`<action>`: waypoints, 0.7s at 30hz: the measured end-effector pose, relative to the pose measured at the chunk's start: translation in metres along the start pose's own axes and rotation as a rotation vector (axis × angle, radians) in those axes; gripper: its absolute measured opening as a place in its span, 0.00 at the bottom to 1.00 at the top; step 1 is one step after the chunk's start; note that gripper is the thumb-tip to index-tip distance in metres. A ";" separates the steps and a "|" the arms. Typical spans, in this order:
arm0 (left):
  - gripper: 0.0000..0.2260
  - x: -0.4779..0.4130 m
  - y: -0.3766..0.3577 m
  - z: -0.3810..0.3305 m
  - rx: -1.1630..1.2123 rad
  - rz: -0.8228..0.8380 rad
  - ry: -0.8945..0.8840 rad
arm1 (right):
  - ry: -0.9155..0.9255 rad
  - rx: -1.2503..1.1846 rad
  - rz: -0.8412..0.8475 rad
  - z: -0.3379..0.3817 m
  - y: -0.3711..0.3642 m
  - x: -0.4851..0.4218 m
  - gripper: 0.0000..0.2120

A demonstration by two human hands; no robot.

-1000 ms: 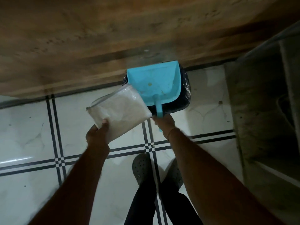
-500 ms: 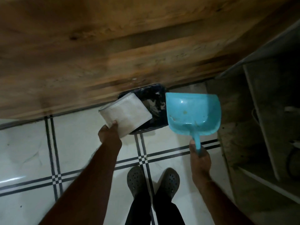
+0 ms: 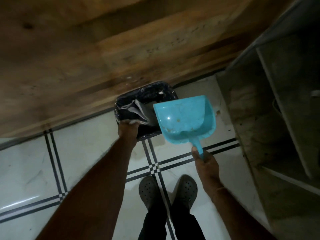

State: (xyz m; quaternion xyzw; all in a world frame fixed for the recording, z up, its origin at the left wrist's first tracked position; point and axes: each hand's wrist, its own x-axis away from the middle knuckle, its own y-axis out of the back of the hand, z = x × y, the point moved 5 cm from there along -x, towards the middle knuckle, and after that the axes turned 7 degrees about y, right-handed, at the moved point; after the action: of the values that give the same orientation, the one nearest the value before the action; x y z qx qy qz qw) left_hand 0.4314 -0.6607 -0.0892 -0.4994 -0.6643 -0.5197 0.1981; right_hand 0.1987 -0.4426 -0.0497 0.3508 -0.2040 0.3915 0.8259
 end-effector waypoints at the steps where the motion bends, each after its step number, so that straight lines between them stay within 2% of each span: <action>1: 0.05 0.012 0.007 -0.005 -0.069 -0.016 -0.053 | 0.006 0.038 -0.002 0.002 0.004 0.007 0.17; 4: 0.17 0.070 0.032 -0.030 -0.361 -0.067 -0.275 | 0.051 0.083 -0.030 0.025 0.027 0.043 0.16; 7: 0.22 0.148 0.053 -0.060 -0.607 -0.041 -0.493 | 0.040 0.030 -0.037 0.055 0.060 0.087 0.14; 10: 0.25 0.248 0.077 -0.091 -0.769 0.011 -0.663 | -0.078 -0.125 0.000 0.090 0.107 0.145 0.14; 15: 0.28 0.395 0.109 -0.109 -0.969 0.082 -0.980 | -0.097 -0.165 -0.003 0.136 0.184 0.247 0.12; 21: 0.29 0.533 0.116 -0.103 -1.000 0.256 -1.267 | -0.135 -0.343 -0.111 0.137 0.259 0.354 0.06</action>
State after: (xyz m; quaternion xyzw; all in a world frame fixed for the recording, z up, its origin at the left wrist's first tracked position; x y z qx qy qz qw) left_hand 0.2809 -0.5122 0.4244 -0.7998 -0.2777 -0.3469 -0.4035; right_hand 0.2017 -0.2502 0.3671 0.2410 -0.3031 0.2802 0.8784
